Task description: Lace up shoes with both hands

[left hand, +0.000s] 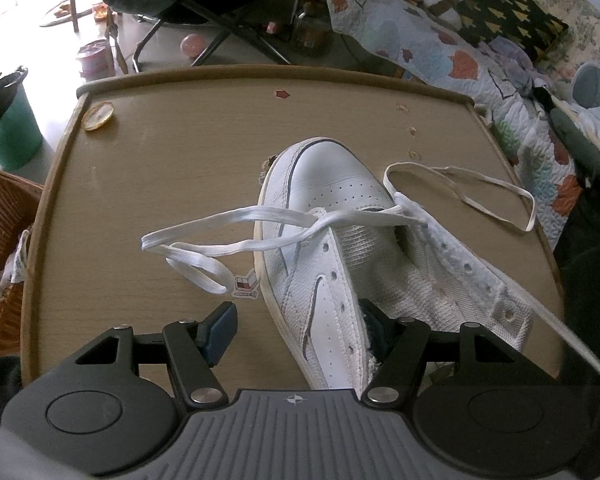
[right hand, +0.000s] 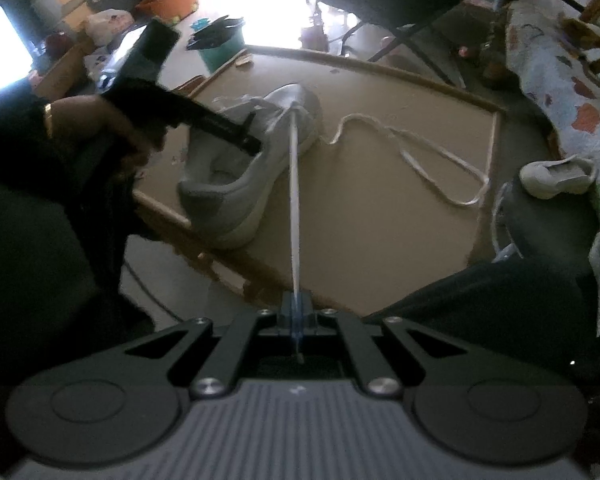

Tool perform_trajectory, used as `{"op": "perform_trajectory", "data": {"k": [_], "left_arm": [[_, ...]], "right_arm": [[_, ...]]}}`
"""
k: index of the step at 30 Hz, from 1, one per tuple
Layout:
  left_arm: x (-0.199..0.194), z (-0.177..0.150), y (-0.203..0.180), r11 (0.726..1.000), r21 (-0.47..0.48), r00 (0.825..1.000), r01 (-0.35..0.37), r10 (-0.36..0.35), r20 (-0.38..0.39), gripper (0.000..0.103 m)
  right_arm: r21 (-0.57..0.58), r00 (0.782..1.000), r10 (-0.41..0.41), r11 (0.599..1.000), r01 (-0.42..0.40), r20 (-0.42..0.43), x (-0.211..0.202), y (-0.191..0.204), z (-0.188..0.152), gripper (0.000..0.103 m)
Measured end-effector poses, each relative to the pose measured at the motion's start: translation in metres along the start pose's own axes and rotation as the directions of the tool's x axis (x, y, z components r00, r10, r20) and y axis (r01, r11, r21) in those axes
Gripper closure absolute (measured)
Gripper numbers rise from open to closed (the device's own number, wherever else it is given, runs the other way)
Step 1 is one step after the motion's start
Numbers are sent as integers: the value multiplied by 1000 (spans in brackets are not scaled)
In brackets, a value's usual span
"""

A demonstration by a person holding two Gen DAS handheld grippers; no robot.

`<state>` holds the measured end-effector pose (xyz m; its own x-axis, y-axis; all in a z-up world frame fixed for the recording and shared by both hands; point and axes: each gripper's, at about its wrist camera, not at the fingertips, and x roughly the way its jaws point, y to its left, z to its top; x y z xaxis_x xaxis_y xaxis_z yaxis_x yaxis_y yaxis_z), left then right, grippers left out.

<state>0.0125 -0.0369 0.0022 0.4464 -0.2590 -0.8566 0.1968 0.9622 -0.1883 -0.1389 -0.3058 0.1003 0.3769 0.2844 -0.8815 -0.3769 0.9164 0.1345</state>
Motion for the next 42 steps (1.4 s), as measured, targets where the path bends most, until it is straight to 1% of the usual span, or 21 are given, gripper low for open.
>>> {"op": "perform_trajectory", "data": {"k": [3,5,6,9,11,12,13,20,23,27,30,31,33,39,42], "left_arm": [[0,-1,-1,1000,0,1000,-1,1,2,35],[-1,-1,-1,1000,-2,1000,-2,2,4,35],[-1,-1,-1,1000,-4,1000,-2,2,4,35],[-1,-3,0,1000,-4,1000,-2,2,5,35],[-1,-3,0,1000,-4,1000,-1,2,5,35],[-1,-3,0,1000,-4,1000,-1,1,5,35],[-1,-4,1,1000,-5,1000,0,0,4,35],[0,-3,3,1000,-12,1000,4,-4,2,34],[1,-2,3,1000,-9,1000,-1,1,0,32],[1,-2,3,1000,-12,1000,1,-1,-3,31],[1,0,3,1000,-11,1000,0,0,-6,31],[1,0,3,1000,-10,1000,-1,1,-7,31],[1,1,3,1000,-7,1000,-2,2,-8,31],[1,3,2,1000,0,1000,-4,4,-11,31],[2,3,2,1000,6,1000,-6,6,-11,31]], "right_arm": [[61,997,-77,995,76,16,4,-13,9,101],[98,993,-117,989,115,21,10,-21,15,101],[109,991,-130,986,126,29,12,-23,18,99],[103,990,-136,986,131,42,21,-25,28,96],[79,990,-134,988,130,50,25,-23,33,87],[58,990,-129,990,126,54,27,-21,36,78],[37,991,-124,992,122,58,29,-19,39,72],[-50,993,-85,995,90,86,50,-9,59,72],[-87,996,-65,994,71,65,68,-6,67,72],[-143,999,-42,989,45,24,94,-2,74,72],[-109,999,-28,994,31,32,106,-7,83,72],[-86,999,-14,996,17,43,106,-10,87,72],[-65,998,40,997,-37,55,108,-15,96,72],[-124,990,122,986,-113,64,113,-10,111,72],[-141,992,114,984,-106,55,115,-7,114,72]]}}
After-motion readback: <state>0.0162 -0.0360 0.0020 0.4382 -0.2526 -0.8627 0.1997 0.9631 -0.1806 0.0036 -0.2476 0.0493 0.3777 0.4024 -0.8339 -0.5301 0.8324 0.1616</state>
